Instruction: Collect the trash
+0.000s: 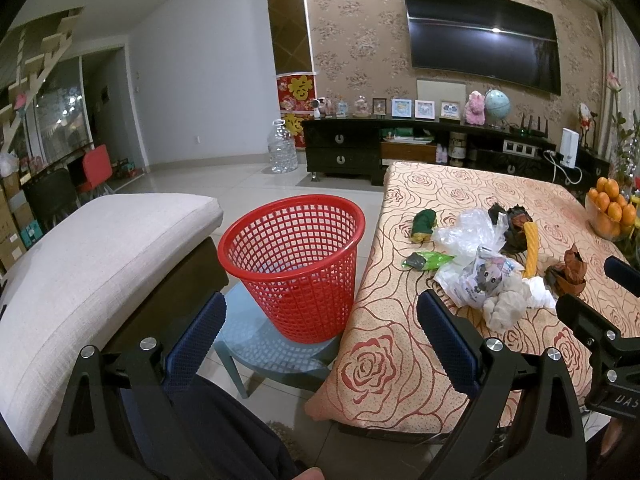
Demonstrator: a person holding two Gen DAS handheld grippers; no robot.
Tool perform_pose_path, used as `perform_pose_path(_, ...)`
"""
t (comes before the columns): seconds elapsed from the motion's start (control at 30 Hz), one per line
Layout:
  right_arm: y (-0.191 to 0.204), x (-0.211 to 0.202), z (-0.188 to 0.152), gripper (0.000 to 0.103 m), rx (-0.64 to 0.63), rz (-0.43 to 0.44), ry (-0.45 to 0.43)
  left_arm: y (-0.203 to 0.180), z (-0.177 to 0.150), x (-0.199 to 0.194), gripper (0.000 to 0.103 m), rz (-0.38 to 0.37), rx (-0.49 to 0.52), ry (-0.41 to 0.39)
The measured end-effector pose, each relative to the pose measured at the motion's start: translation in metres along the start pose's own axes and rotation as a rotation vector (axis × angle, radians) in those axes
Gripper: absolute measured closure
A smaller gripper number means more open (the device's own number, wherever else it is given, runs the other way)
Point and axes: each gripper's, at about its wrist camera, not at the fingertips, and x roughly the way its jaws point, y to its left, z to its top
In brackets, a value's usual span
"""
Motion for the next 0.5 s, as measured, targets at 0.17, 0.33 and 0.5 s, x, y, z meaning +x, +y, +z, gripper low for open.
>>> perform_pose_path(0.17, -0.0003, -0.0002, -0.0001, 0.006, 0.0, 0.0, -0.001, 0.0001, 0.0, 0.0, 0.01, 0.001, 0.0, 0.0)
perform_pose_path(0.33, -0.0006, -0.0002, -0.0001, 0.006, 0.001, -0.001, 0.0, 0.0001, -0.0001, 0.0003, 0.01, -0.001, 0.0, 0.002)
perform_pose_path(0.5, -0.0011, -0.0011, 0.0014, 0.006, 0.008, -0.012, -0.004, 0.0007, -0.0019, 0.001, 0.01, -0.019, 0.002, 0.016)
